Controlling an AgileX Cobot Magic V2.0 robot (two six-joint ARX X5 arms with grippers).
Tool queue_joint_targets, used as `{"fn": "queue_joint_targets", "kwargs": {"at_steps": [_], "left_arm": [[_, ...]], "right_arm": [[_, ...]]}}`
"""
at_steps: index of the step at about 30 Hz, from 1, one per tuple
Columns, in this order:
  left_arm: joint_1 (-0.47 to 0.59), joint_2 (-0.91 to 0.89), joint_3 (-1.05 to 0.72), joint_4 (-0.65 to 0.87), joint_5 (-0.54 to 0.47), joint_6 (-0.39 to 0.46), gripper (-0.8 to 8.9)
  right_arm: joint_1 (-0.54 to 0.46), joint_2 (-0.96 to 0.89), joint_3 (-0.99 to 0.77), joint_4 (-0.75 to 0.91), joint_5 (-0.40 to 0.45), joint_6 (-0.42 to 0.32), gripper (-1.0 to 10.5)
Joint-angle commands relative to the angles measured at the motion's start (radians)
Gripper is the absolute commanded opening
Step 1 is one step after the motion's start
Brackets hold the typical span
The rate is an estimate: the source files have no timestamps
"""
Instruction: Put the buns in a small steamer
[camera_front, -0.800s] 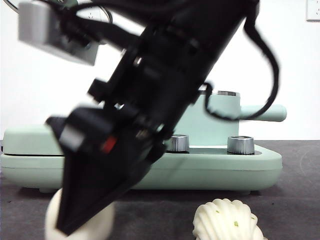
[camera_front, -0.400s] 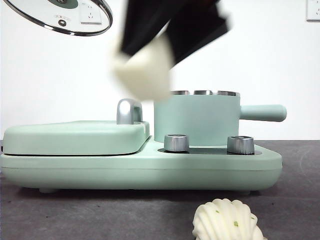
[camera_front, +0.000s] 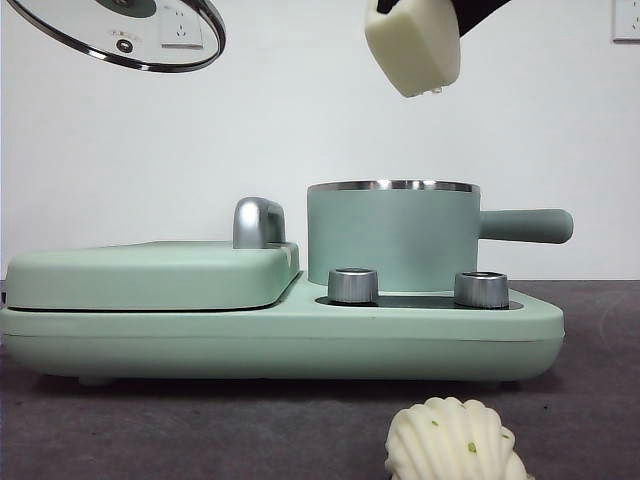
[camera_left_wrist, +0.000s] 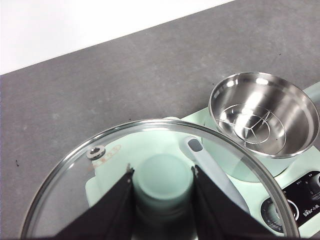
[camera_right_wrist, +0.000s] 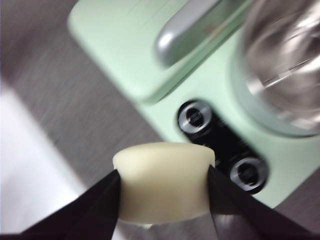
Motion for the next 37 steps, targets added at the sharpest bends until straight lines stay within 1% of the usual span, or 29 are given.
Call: {"fn": "queue_joint_targets", "kwargs": {"at_steps": [1,6,14,16,18,22,25,28,33,35,37], "left_arm": [[-0.003,-0.003,0.016,0.026,-0.003,-0.001,0.11],[-0.003,-0.003,0.016,0.025,-0.003,-0.002,0.11],[-0.003,-0.003,0.016,0.025,-0.003,0.002,0.11],[-0.003,-0.003,0.016,0.025,-0.003,0.005,0.11],[-0.003,-0.003,0.016,0.025,-0.003,0.006,0.11],[-0.003,-0.002,0.016,0.026,-0.003,0.006,0.11],[-0.003,-0.003,0.016,0.026,-0.003,0.005,0.11],[-0.003,-0.002,0.016,0.026,-0.003,0.006,0.11],[-0.003,-0.003,0.016,0.025,-0.003,0.005,0.11],[-0.003,-0.003,0.016,0.026,-0.003,0.005,0.11],[-0.003,-0.003,0.016,0.026,-0.003,0.006,0.11]], "right_arm": [[-0.05,0.073,0.069,0.022,0.003,-0.043,2.4],[-0.137,0.234,0.196,0.055,0.005,-0.103,2.4],[-0.203,0.464,0.362,0.123,0.005,-0.14,2.4],[-0.209,0.503,0.384,0.137,0.021,-0.147,2.4],[-0.209,0.538,0.395,0.153,0.056,-0.163,2.4],[-0.21,0.586,0.396,0.168,0.098,-0.195,2.4],[-0.21,0.618,0.396,0.17,0.129,-0.202,2.4],[-0.21,0.654,0.396,0.19,0.134,-0.203,2.5],[-0.201,0.666,0.396,0.207,0.135,-0.205,3.4],[-0.201,0.64,0.4,0.203,0.135,-0.205,3.9],[-0.2,0.596,0.407,0.194,0.133,-0.2,3.9]]}}
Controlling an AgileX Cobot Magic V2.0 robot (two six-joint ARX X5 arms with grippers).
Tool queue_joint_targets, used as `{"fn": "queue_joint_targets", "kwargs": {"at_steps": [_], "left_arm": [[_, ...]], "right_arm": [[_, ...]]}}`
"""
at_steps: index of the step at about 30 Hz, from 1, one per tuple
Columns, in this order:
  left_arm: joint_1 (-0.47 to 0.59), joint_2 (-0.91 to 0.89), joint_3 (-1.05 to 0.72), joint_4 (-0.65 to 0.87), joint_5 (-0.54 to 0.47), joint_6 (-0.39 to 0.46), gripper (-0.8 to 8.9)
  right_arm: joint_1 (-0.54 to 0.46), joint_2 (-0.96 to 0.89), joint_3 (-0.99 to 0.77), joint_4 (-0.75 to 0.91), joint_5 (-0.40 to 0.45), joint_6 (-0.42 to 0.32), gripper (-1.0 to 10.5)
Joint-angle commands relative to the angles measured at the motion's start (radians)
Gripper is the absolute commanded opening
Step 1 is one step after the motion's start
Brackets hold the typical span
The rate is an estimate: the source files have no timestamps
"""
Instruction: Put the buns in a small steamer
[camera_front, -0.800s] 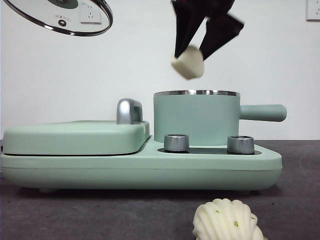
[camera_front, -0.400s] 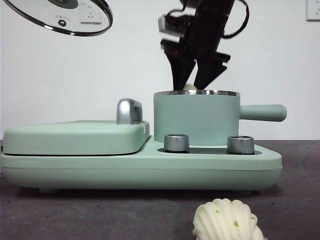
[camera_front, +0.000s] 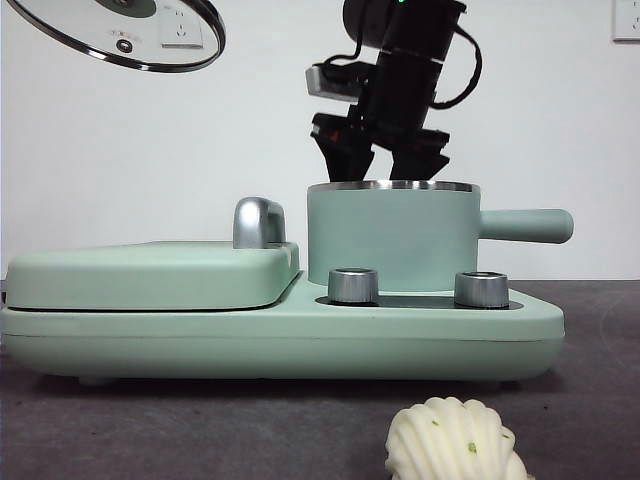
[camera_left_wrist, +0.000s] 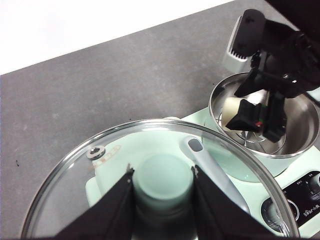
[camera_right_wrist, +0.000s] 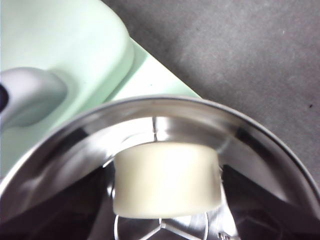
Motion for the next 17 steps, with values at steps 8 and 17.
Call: {"fn": "queue_joint_targets", "kwargs": {"at_steps": [8,17], "left_arm": [[-0.003,-0.003,0.016,0.026,-0.003,0.012,0.11],[-0.003,-0.003,0.016,0.025,-0.003,0.012,0.11]], "right_arm": [[0.048,-0.299,0.011,0.105,-0.052,0.072,3.8],[0.195,-0.626,-0.52,0.541,0.004,0.15,3.8]]}}
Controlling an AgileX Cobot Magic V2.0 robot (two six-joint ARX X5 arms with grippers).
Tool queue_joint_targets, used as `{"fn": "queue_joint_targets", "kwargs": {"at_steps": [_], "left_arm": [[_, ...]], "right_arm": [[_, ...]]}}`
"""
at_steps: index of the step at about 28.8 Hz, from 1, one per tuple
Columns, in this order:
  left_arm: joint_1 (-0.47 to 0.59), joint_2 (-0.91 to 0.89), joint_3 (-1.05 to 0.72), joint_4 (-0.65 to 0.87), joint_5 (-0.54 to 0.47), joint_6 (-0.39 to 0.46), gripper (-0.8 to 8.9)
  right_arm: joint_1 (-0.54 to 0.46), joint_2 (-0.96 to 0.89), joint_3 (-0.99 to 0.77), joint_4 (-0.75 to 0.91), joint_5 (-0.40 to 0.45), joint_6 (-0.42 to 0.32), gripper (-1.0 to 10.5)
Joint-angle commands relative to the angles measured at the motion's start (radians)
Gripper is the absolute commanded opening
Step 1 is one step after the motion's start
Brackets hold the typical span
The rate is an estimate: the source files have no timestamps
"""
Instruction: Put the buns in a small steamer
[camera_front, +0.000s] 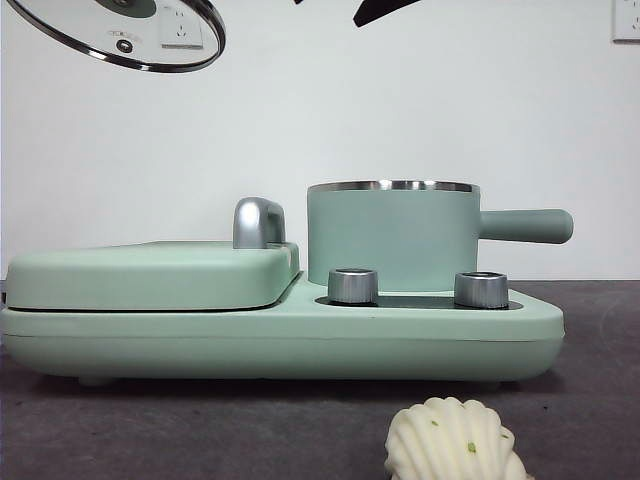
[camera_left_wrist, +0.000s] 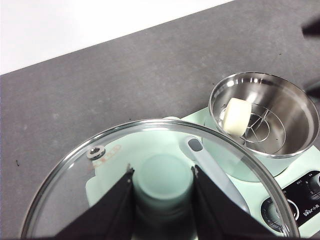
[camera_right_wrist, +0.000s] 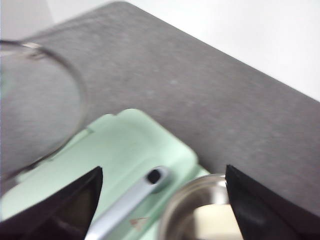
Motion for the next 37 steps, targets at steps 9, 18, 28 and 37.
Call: {"fn": "queue_joint_targets", "kwargs": {"at_steps": [9,18,28,37], "left_arm": [[-0.003,-0.003,0.016,0.023,-0.003,0.021,0.11],[-0.003,-0.003,0.016,0.023,-0.002,0.026,0.11],[-0.003,-0.003,0.016,0.024,-0.002,0.026,0.11],[-0.003,-0.003,0.016,0.023,-0.002,0.026,0.11]], "right_arm": [[0.179,-0.351,-0.552,0.201,0.063,0.104,3.8],[0.323,-0.489,-0.801,0.146,0.124,0.245,3.8],[0.388,-0.345,-0.824,0.1,0.123,0.304,4.1],[0.409,-0.156,-0.824,0.148,0.13,0.313,4.1]]}}
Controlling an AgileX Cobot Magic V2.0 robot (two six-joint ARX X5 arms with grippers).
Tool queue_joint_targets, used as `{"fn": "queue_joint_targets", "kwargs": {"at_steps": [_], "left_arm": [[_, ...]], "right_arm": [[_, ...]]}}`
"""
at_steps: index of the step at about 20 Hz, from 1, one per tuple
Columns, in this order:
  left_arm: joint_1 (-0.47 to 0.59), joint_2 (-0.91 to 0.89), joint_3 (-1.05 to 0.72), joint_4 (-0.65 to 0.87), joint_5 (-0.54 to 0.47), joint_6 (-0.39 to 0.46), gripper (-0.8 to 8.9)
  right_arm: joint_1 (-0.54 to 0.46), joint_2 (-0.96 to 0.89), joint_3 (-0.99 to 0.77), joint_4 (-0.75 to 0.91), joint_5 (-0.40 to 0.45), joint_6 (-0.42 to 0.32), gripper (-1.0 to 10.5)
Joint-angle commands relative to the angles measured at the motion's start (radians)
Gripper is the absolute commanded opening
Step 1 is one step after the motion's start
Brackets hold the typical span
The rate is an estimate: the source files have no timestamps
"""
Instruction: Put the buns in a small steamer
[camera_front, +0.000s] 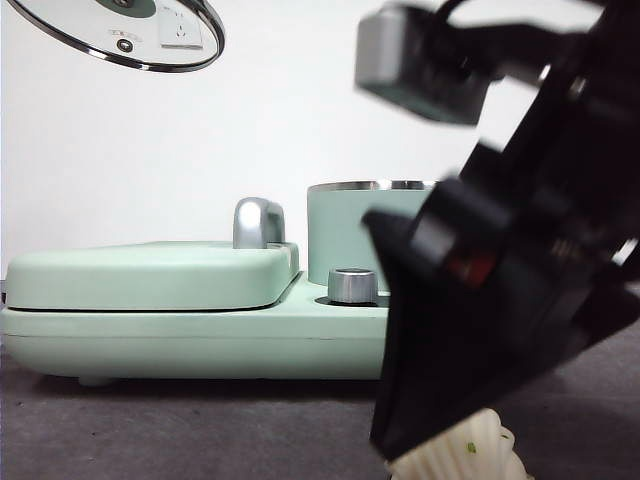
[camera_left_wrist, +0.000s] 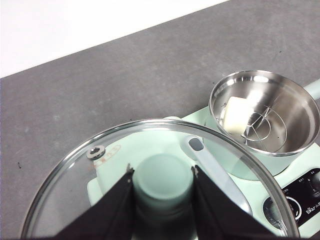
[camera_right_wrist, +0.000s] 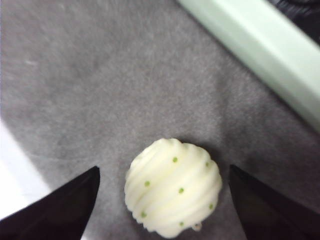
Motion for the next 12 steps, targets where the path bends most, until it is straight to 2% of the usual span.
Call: {"fn": "queue_joint_targets", "kwargs": {"at_steps": [1,2,6,9,12], "left_arm": [[-0.003,-0.003,0.016,0.024,-0.002,0.007,0.11],[-0.003,-0.003,0.016,0.024,-0.002,0.007,0.11],[-0.003,-0.003,0.016,0.024,-0.002,0.007,0.11],[-0.003,-0.003,0.016,0.024,-0.002,0.007,0.11],[-0.003,-0.003,0.016,0.024,-0.002,0.007,0.11]], "right_arm": [[0.013,0.045,0.006,0.028,0.004,0.024,4.1],[0.013,0.061,0.006,0.029,0.003,0.033,4.0],[0.014,0.084,0.006,0.02,-0.011,0.059,2.2],[0.014,0.039,0.009,0.0,-0.048,0.083,2.1],[0.01,-0.053,0.054,-0.146,-0.084,0.147,2.2]]}}
